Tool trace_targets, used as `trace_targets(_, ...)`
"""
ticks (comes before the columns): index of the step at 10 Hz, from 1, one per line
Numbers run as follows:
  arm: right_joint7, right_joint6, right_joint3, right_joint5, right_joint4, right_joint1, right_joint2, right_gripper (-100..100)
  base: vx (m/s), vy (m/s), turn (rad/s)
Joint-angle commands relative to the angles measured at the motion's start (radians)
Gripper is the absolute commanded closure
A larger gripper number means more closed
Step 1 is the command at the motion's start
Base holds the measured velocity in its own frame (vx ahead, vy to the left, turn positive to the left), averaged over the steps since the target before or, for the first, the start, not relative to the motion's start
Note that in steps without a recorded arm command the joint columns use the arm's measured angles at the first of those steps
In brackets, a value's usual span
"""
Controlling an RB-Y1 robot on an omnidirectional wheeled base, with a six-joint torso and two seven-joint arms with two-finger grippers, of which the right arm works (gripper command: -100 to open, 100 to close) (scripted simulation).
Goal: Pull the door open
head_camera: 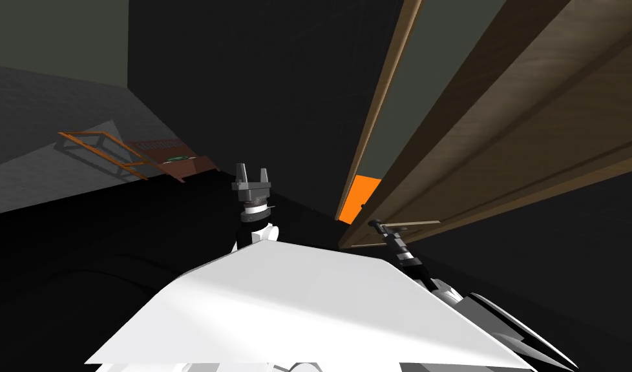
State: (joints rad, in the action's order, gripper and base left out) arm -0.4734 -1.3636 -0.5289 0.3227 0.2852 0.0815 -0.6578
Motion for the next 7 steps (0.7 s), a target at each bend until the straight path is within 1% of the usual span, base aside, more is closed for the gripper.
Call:
trace_targets(1, 0.002, -0.009, -0.003, 0.005, -0.002, -0.005, -0.004, 100, -0.279, -0.152, 0.219)
trace_targets(2, 0.002, -0.013, -0.005, 0.008, -0.004, -0.006, -0.004, 100, -0.246, -0.129, 0.187)
trace_targets(3, 0.002, -0.013, -0.005, 0.008, -0.004, -0.006, -0.004, 100, -0.138, -0.062, 0.054)
trace_targets(4, 0.002, -0.013, -0.005, 0.008, -0.004, -0.006, -0.004, 100, -0.037, -0.017, -0.031)
trace_targets(5, 0.001, -0.02, -0.009, 0.013, -0.008, -0.008, -0.006, 100, -0.153, -0.073, 0.197)
trace_targets(6, 0.001, -0.021, -0.009, 0.014, -0.009, -0.008, -0.006, 100, -0.208, -0.098, 0.202)
trace_targets(7, 0.001, -0.021, -0.009, 0.014, -0.009, -0.008, -0.006, 100, -0.111, -0.05, 0.037)
